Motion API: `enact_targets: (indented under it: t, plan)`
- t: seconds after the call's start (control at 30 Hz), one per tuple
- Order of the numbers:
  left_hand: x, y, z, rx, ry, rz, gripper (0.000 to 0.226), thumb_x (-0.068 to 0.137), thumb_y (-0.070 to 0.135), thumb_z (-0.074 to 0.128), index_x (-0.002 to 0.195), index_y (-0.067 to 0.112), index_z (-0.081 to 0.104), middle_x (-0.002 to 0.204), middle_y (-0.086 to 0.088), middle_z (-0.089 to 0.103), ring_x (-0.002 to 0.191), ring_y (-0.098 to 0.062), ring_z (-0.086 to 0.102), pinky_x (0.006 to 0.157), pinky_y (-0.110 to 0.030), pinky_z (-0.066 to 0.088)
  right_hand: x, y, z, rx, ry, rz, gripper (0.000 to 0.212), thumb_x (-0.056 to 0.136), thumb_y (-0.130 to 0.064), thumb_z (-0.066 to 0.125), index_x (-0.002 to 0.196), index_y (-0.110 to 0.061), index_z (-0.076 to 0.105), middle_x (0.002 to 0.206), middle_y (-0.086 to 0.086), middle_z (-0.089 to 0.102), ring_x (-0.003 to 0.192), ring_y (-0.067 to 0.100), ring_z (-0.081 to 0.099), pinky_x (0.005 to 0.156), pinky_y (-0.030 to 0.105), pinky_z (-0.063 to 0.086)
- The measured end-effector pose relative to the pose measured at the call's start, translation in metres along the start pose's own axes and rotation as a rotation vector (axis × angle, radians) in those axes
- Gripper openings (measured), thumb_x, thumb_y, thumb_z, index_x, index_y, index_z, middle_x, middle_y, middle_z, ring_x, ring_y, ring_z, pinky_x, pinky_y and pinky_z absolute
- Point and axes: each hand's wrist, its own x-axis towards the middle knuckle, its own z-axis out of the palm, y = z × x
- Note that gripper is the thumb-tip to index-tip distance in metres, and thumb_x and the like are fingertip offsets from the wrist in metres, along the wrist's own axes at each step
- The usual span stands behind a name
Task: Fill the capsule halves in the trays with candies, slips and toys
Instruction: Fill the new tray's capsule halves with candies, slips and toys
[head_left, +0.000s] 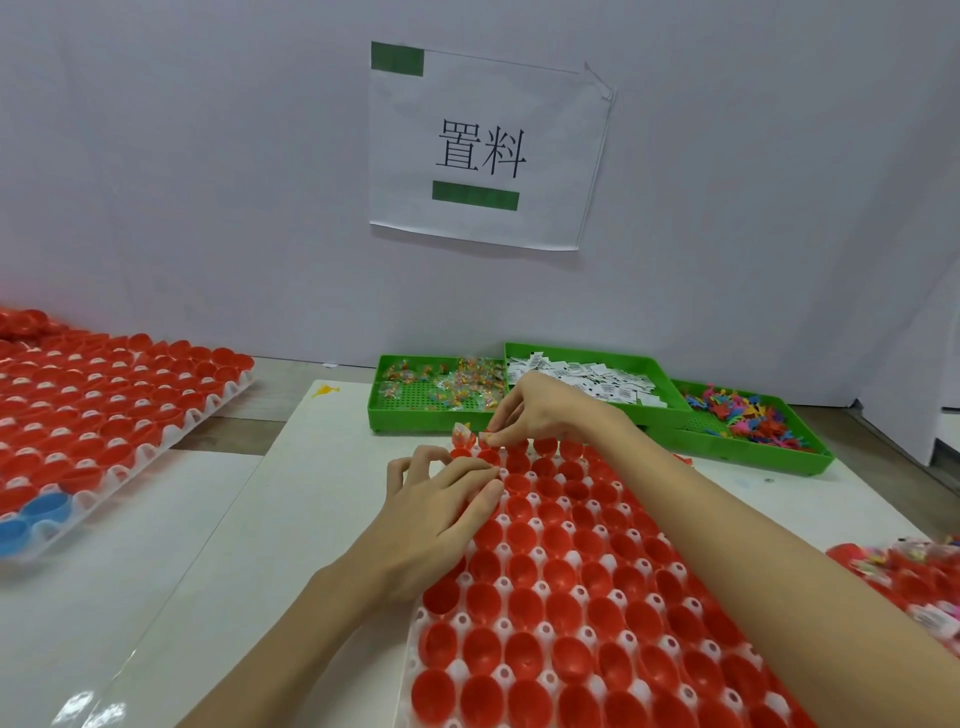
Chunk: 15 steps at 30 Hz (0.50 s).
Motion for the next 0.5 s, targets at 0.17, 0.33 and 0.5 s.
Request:
enact_targets:
  t: [0.17, 0.33, 0.5]
  plan:
    - [0.001, 0.001, 0.0, 0.003, 0.004, -0.004, 0.089, 0.088, 0.081, -0.01, 0.141, 0.046, 0.052, 0.134, 0.042, 0.039, 0.127, 0.009, 0.013, 0.106, -0.012, -0.007, 0.001, 0.002, -0.001, -0.064, 0.028, -0.054, 0.019, 0.089, -0.028, 0.079, 0.102, -0.015, 0.082, 0.088, -0.003, 0.077, 0.082, 0.006, 0.071, 0.081, 0.028, 0.059]
    - [0.0, 0.001, 0.0, -0.001, 0.005, -0.011, 0.088, 0.089, 0.08, -0.009, 0.142, 0.045, 0.052, 0.136, 0.041, 0.04, 0.128, 0.011, 0.012, 0.107, -0.013, -0.006, 0.007, 0.0, 0.014, -0.107, 0.129, -0.084, 0.016, 0.084, -0.025, 0.084, 0.092, -0.012, 0.079, 0.095, 0.001, 0.073, 0.09, 0.012, 0.065, 0.083, 0.028, 0.055]
    - [-0.002, 0.002, 0.0, -0.081, 0.017, -0.035, 0.09, 0.087, 0.081, -0.008, 0.142, 0.046, 0.053, 0.139, 0.042, 0.042, 0.131, 0.019, 0.007, 0.108, -0.015, -0.002, -0.001, 0.001, 0.009, -0.083, 0.133, -0.116, 0.017, 0.084, -0.03, 0.083, 0.091, -0.015, 0.079, 0.1, 0.002, 0.072, 0.101, 0.018, 0.068, 0.091, 0.037, 0.057]
